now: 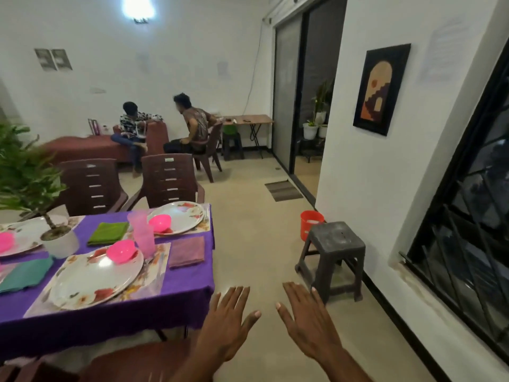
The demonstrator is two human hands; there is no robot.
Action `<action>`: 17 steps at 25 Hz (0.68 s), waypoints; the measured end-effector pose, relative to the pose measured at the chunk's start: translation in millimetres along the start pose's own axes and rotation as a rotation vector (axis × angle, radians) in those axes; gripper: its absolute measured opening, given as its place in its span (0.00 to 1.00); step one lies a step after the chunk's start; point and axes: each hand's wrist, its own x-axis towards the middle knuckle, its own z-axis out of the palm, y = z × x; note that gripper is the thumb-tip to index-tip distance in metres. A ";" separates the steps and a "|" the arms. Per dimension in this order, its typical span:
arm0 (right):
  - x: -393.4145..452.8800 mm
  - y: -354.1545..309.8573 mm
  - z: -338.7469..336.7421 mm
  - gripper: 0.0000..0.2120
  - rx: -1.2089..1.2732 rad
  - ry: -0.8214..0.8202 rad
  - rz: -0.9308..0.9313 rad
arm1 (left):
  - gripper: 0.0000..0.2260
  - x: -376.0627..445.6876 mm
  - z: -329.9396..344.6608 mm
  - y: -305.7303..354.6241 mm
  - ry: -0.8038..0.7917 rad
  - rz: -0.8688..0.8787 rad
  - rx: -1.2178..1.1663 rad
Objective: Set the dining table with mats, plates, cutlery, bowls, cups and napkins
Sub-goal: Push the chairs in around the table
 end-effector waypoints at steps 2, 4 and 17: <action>48.9 3.9 -5.2 0.33 -0.008 -0.017 -0.026 | 0.36 46.0 0.2 -7.2 0.010 -0.018 0.013; 129.8 13.5 -14.7 0.38 0.018 -0.007 -0.059 | 0.43 123.7 -1.3 -22.9 0.007 -0.074 -0.014; 547.1 9.4 -1.3 0.41 0.010 -0.115 -0.339 | 0.43 443.5 -12.9 -155.6 0.014 -0.395 -0.063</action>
